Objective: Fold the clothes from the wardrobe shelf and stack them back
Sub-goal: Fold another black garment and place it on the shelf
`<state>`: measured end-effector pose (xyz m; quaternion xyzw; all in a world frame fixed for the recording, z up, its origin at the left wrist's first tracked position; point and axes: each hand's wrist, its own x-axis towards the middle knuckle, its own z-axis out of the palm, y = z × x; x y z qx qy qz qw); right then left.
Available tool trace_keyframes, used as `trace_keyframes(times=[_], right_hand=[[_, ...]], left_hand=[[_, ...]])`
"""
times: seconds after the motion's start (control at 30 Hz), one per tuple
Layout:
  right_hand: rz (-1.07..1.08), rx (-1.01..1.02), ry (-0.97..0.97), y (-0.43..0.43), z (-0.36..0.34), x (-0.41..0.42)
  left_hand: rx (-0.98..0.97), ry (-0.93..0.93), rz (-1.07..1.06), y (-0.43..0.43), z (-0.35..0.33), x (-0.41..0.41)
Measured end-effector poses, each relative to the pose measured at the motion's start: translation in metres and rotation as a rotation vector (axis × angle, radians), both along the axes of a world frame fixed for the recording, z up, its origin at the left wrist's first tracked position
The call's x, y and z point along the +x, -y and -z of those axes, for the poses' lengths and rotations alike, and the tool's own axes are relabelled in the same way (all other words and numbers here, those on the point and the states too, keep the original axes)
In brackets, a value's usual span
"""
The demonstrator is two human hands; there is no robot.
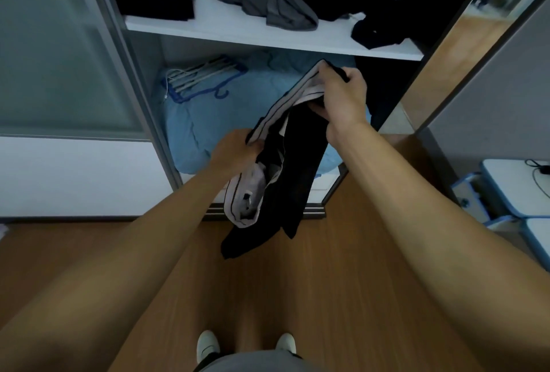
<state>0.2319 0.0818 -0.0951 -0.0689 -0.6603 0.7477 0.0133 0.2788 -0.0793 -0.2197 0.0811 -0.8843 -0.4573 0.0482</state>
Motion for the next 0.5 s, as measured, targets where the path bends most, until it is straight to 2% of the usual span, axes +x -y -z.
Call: trace_keyframes(times=[0.1,0.2,0.37,0.5], right_hand=[[0.038,0.018,0.012,-0.014,0.004,-0.003],[0.051,-0.067,0.024,-0.018,0.007,-0.002],[0.068,-0.152,0.015,-0.009,0.003,0.000],[0.056,-0.175,0.010,-0.004,-0.004,0.004]], left_hand=[[0.020,0.048,0.030,0.012,0.004,-0.004],[0.065,0.041,0.081,0.007,0.004,-0.008],[0.246,0.066,0.312,-0.026,-0.003,-0.004],[0.214,0.030,0.298,-0.043,0.002,-0.011]])
